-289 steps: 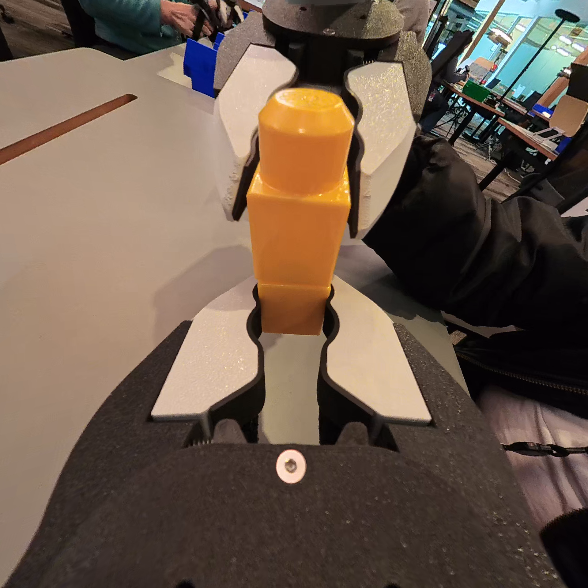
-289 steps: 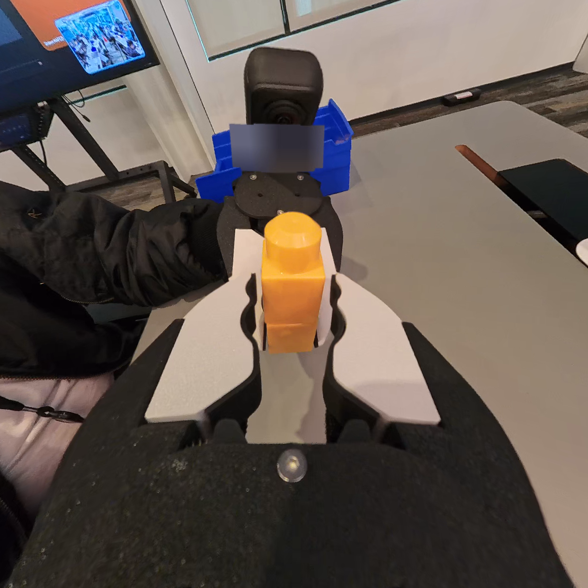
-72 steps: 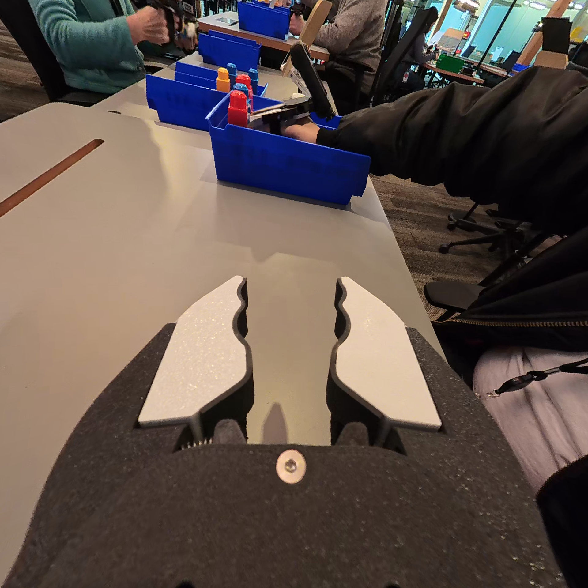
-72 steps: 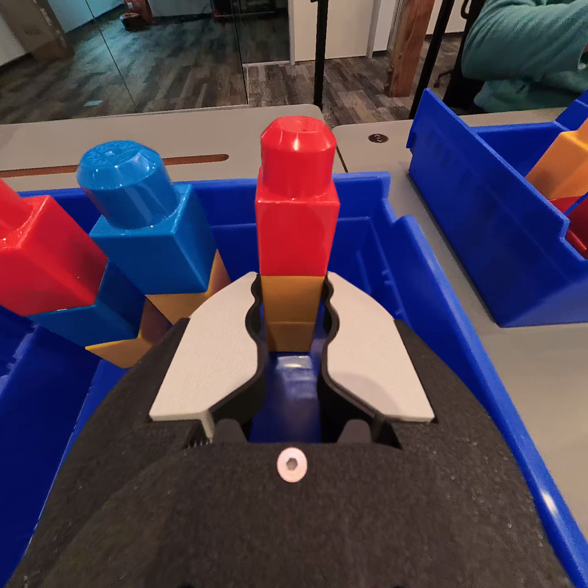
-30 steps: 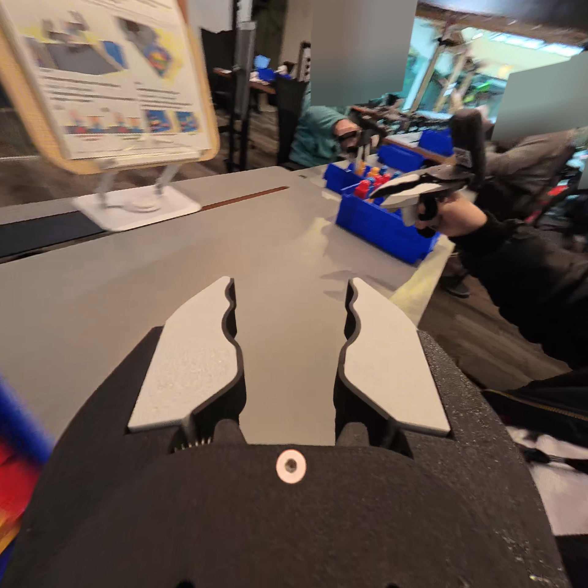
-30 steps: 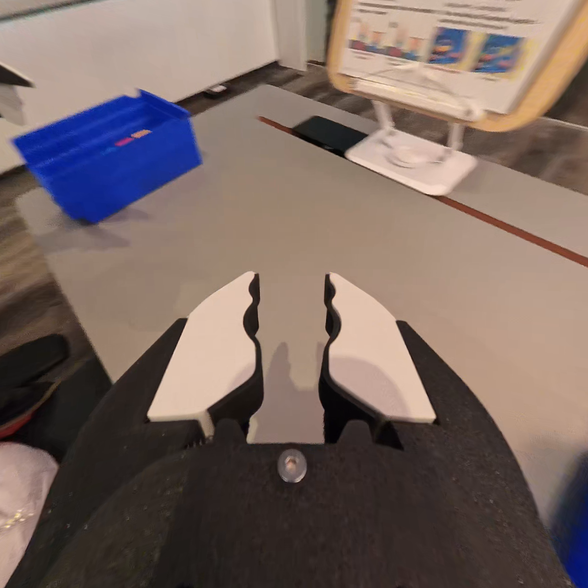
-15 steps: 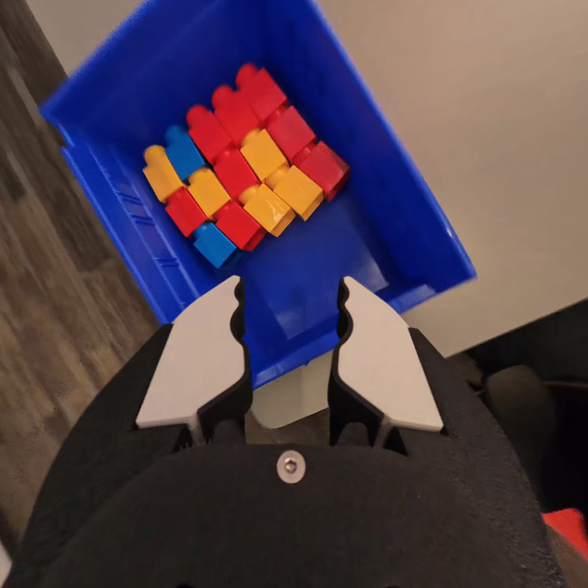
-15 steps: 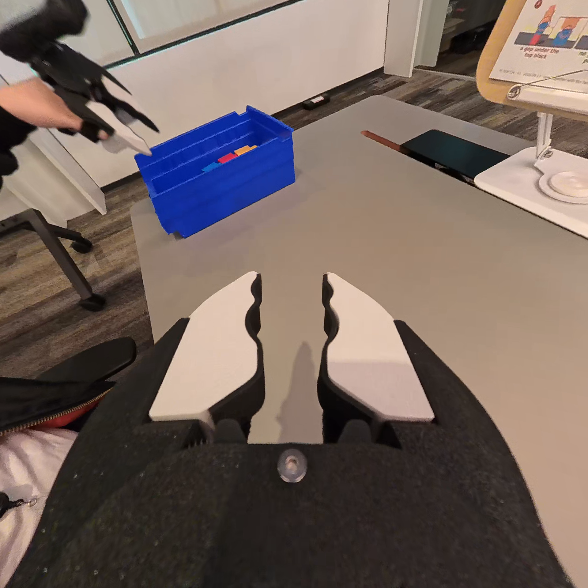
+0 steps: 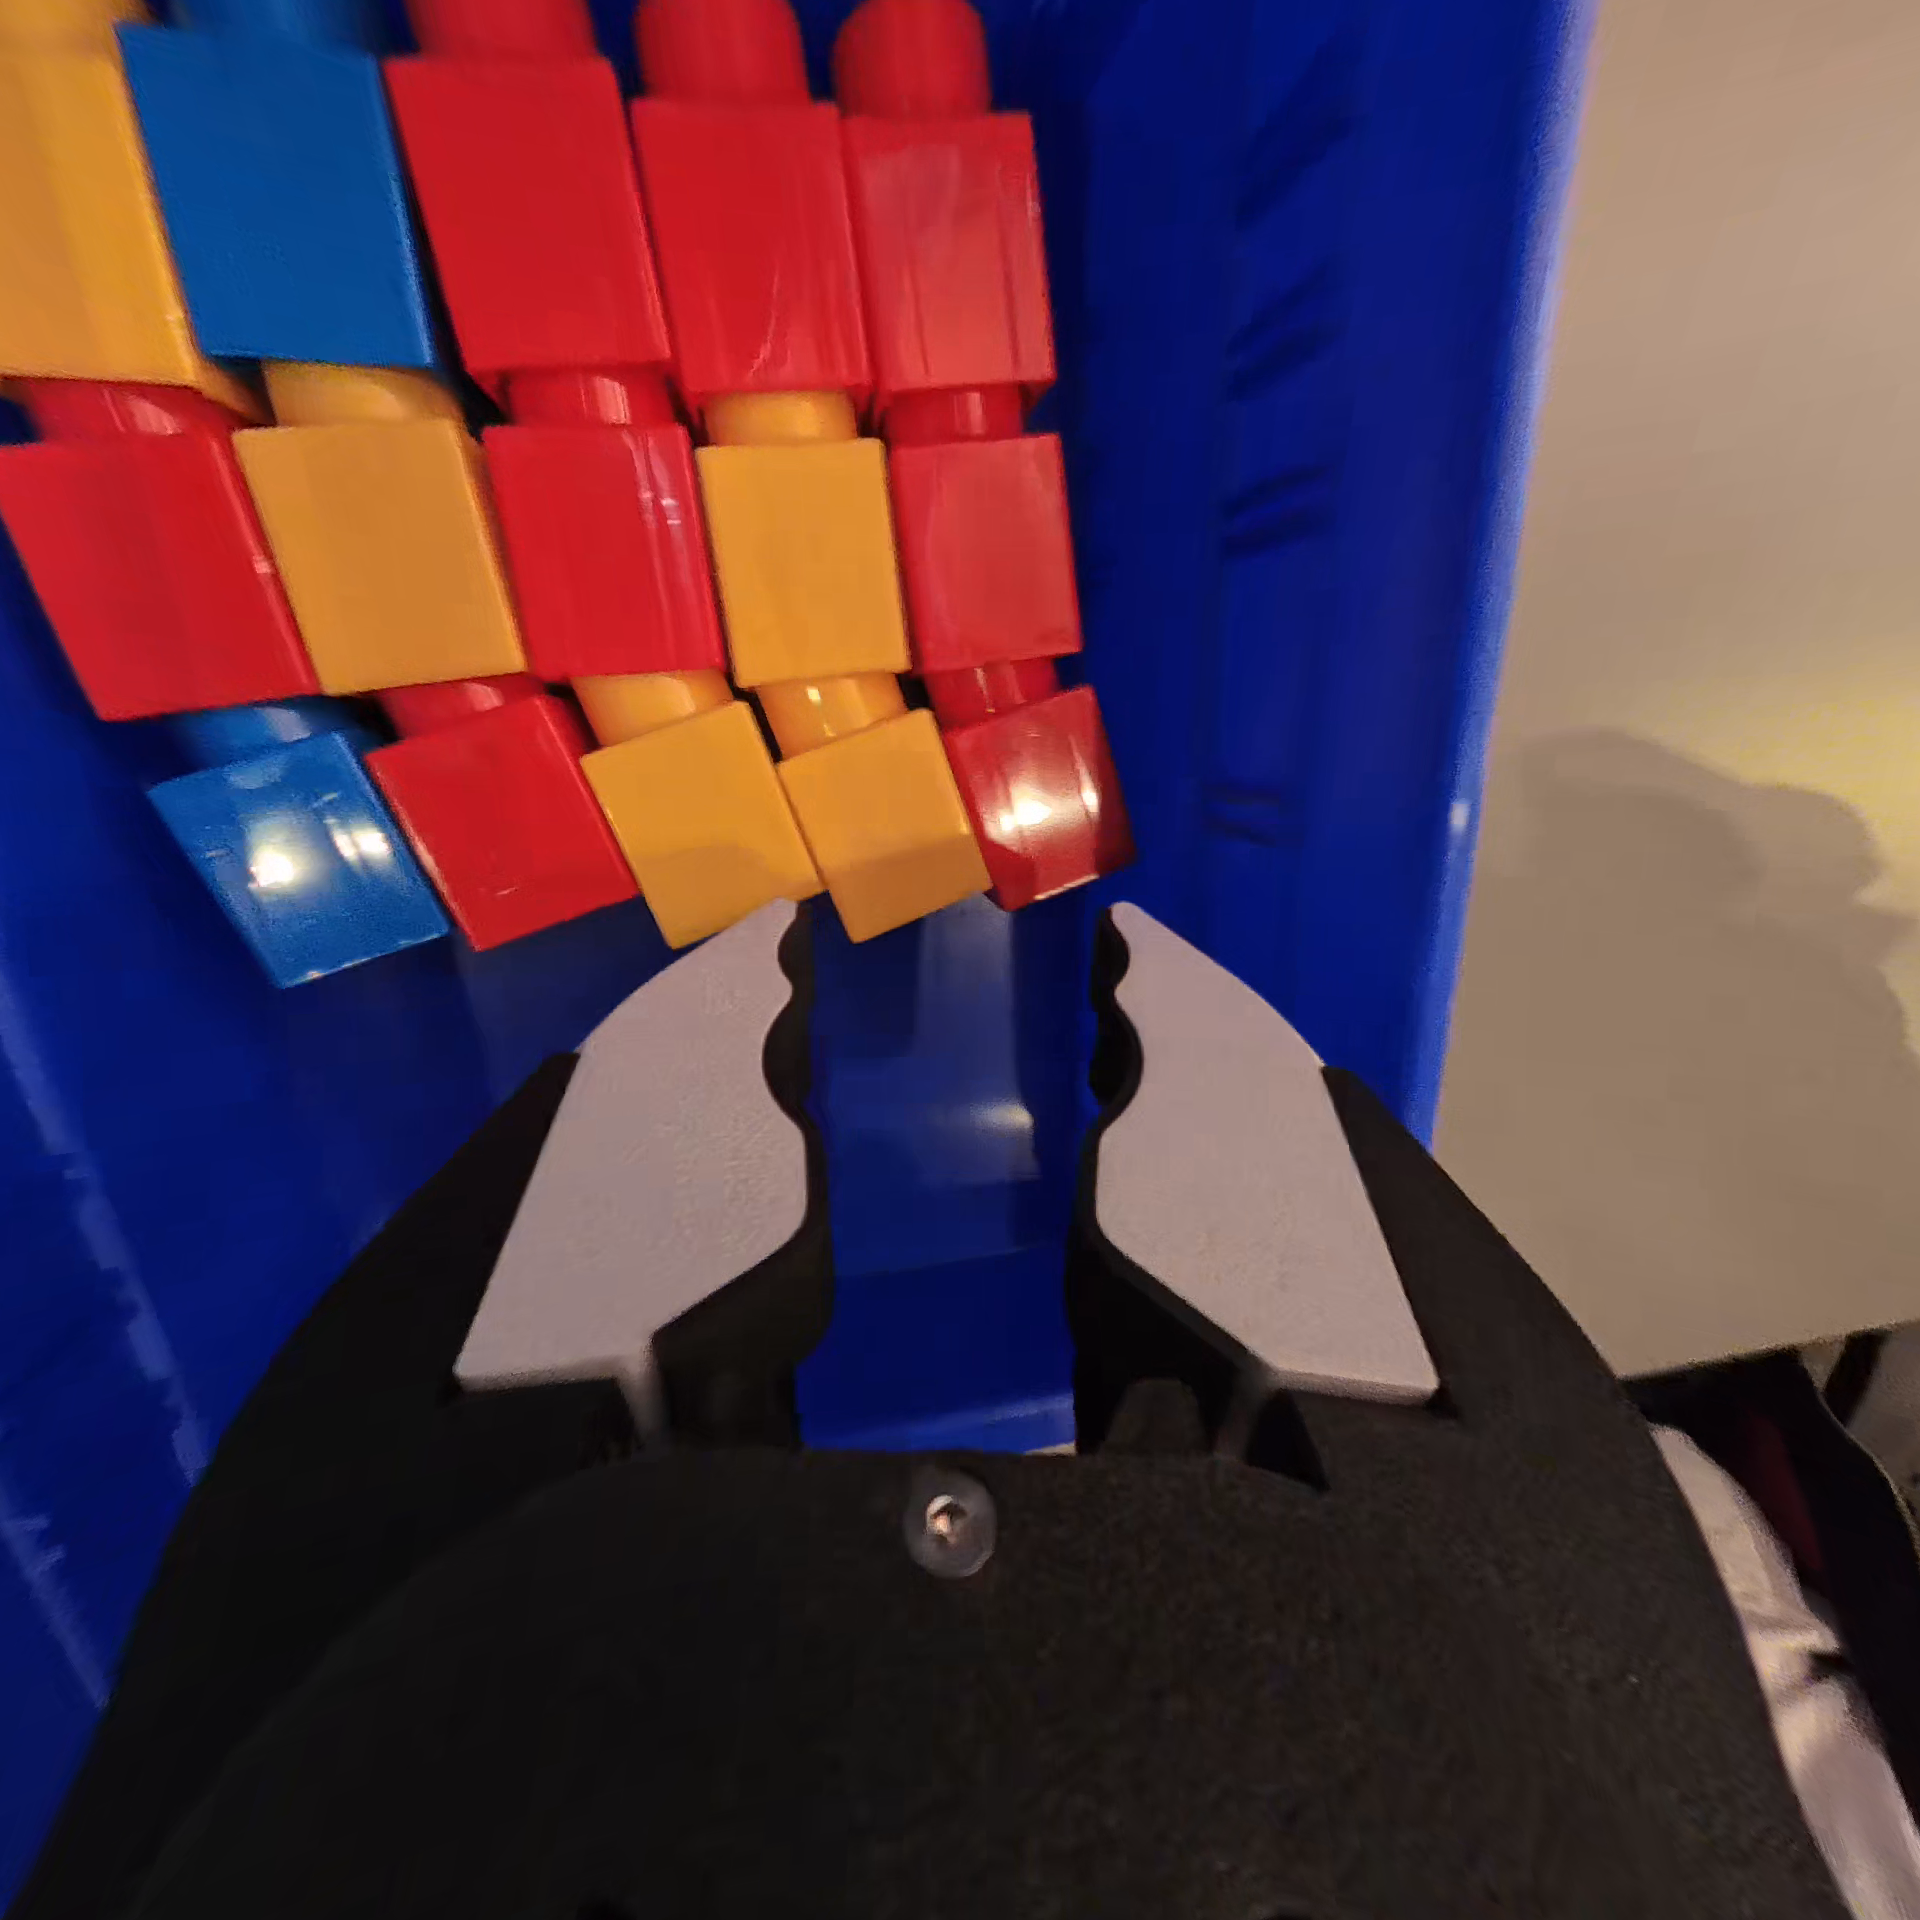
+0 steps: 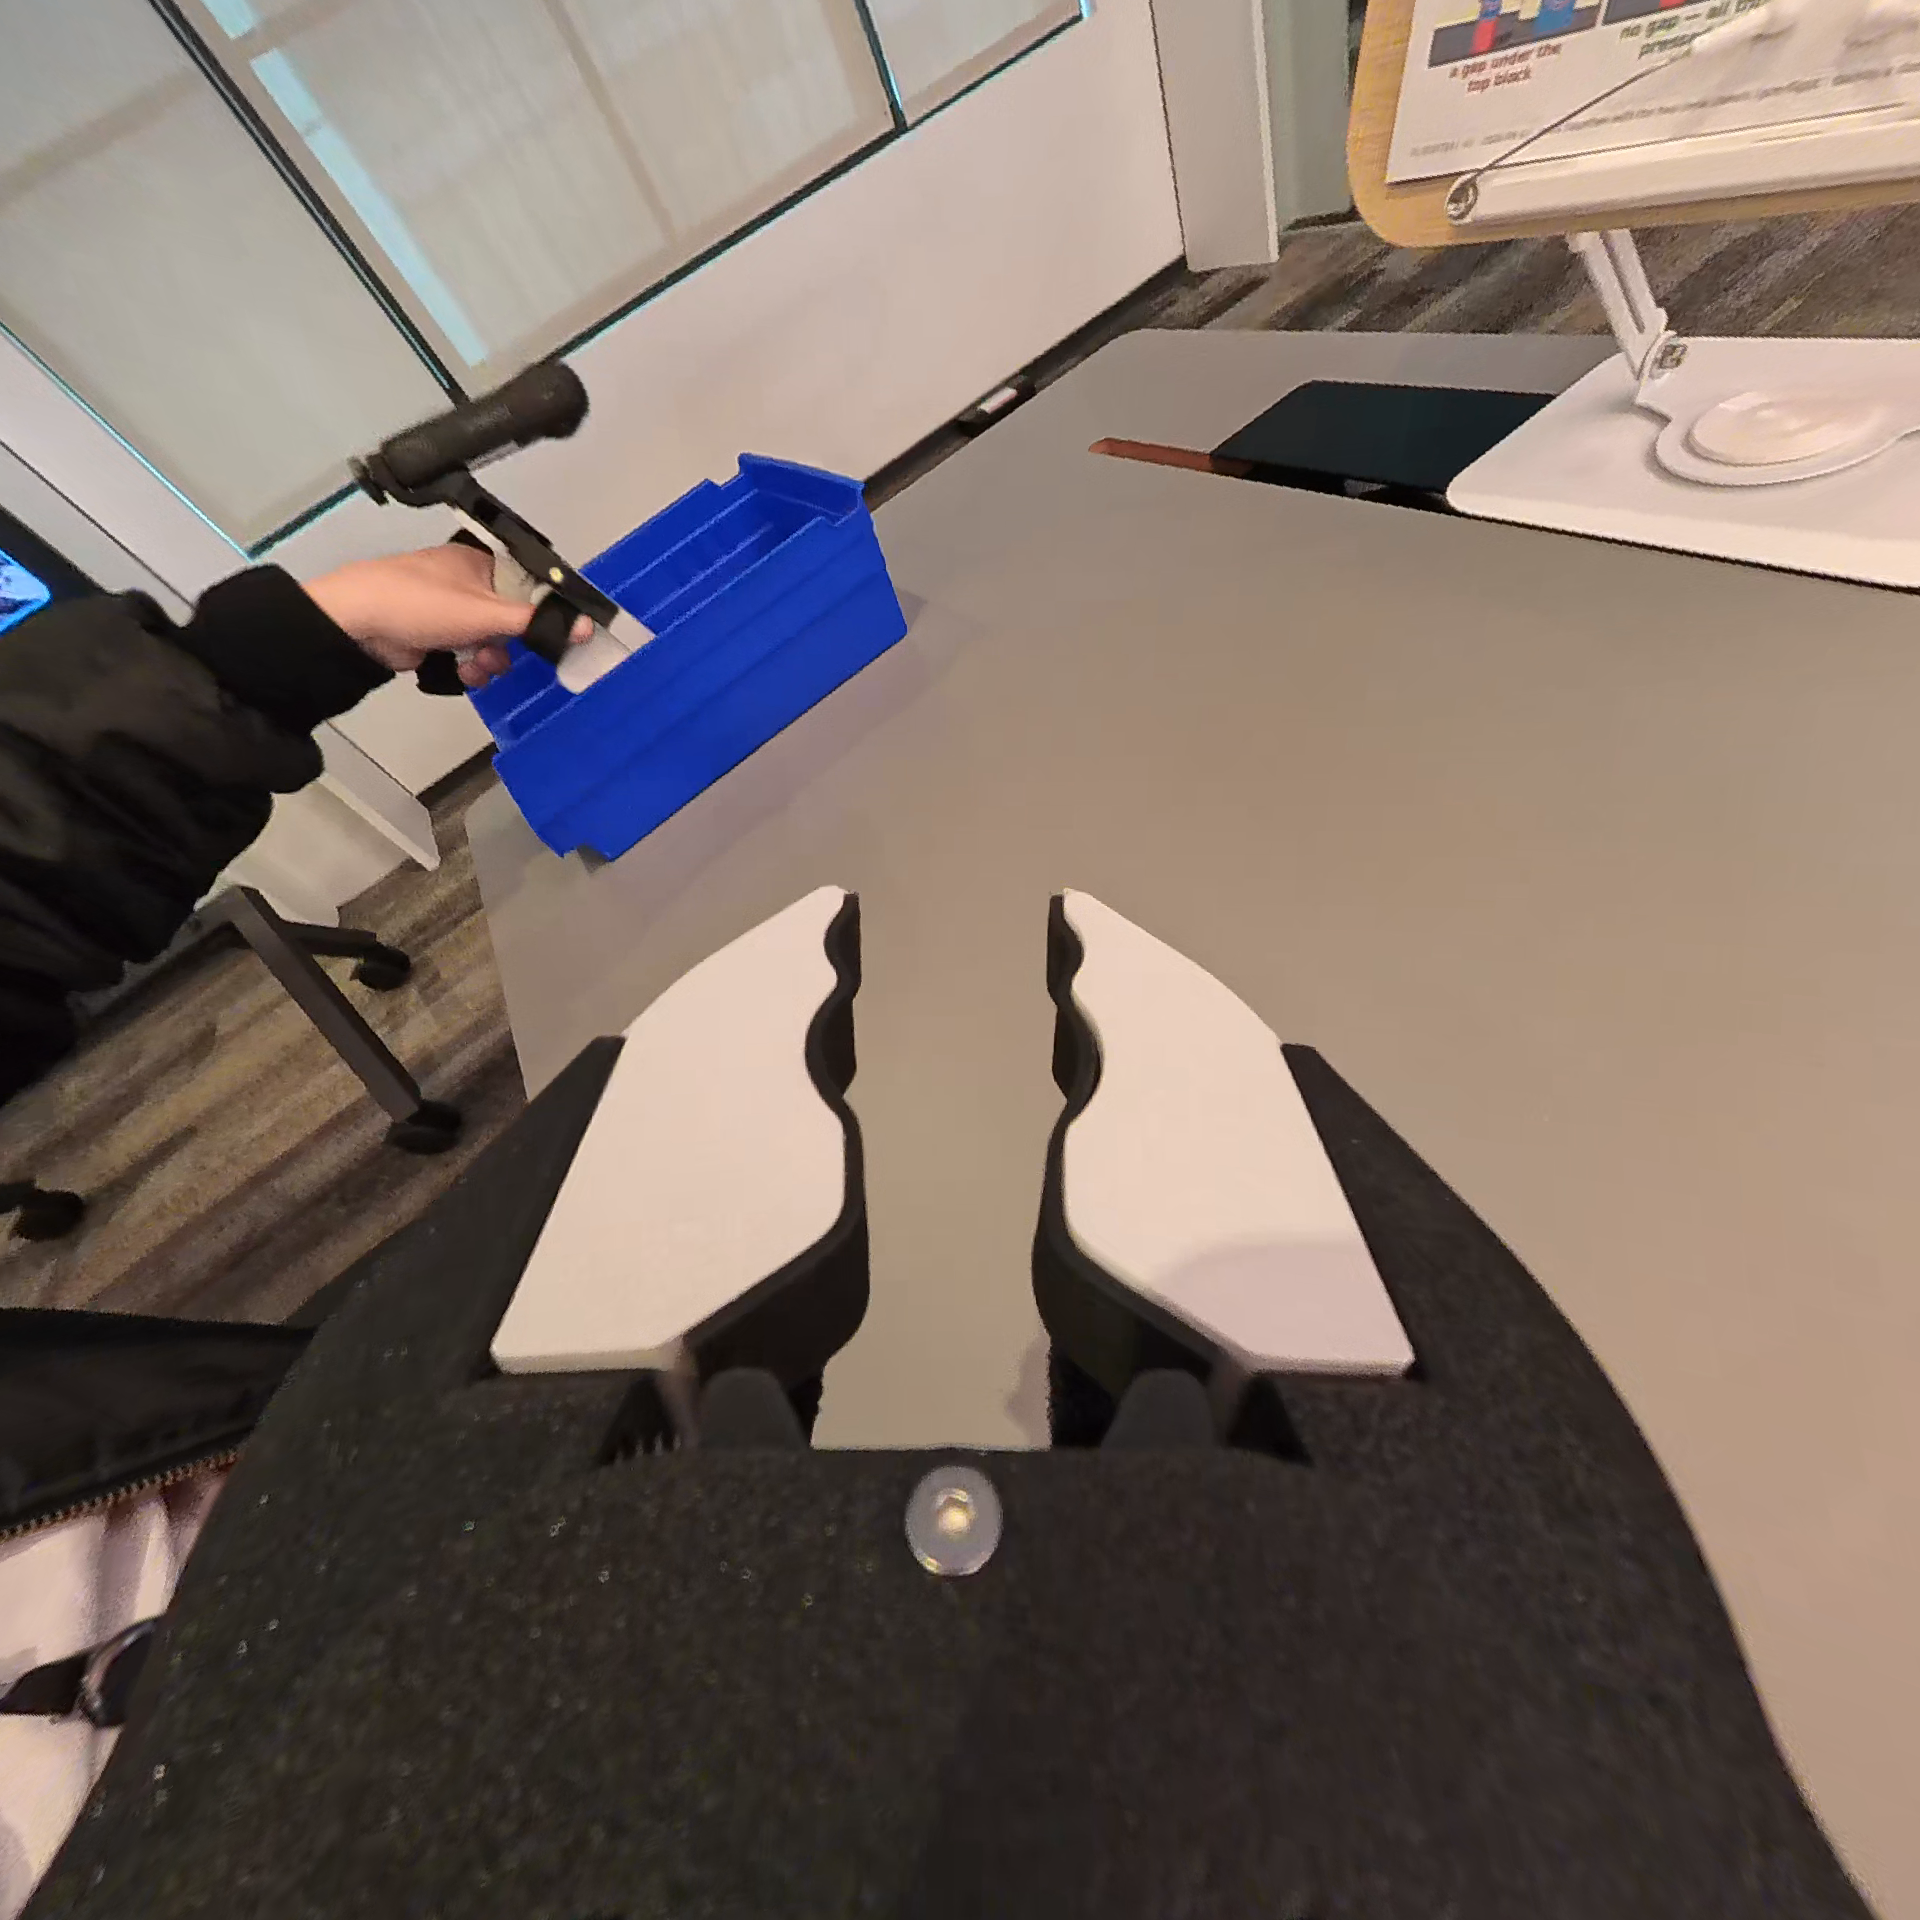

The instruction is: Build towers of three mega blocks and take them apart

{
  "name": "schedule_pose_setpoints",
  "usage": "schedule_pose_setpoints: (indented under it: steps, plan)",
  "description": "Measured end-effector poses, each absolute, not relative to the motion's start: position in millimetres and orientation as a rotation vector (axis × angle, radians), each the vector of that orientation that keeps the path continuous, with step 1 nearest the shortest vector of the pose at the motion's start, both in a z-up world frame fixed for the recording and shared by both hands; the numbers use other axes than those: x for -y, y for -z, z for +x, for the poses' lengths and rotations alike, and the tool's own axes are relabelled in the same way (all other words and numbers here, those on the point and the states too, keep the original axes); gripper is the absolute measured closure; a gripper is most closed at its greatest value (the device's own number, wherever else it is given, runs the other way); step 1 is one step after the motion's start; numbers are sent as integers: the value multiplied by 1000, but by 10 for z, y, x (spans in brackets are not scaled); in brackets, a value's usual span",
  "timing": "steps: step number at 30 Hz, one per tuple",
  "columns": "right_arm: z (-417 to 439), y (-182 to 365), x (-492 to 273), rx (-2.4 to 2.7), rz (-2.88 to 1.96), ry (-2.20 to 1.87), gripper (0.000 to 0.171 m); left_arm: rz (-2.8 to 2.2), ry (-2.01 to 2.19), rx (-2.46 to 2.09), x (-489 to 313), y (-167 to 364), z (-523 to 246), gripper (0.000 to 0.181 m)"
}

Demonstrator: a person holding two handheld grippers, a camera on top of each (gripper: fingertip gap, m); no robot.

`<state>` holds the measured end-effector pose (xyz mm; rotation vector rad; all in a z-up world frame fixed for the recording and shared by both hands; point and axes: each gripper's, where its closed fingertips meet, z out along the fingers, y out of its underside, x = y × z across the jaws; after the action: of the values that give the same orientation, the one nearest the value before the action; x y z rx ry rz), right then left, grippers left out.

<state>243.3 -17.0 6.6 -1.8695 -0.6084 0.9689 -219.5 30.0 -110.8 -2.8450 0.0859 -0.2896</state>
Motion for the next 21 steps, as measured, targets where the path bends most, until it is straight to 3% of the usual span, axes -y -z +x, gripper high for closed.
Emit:
schedule_pose_setpoints:
  steps: [8,12,21]
  plan:
    - [2415,-99,194,639,-1855,-920,138,-2866,126,-29,-344,1177,-2269,129]
    - [2389,-81,200,652,-1857,-920,138,-2828,282,-25,-383,1123,-2031,130]
    - [2466,-67,193,635,-1863,-929,138,-2848,29,-92,-442,1287,-2146,123]
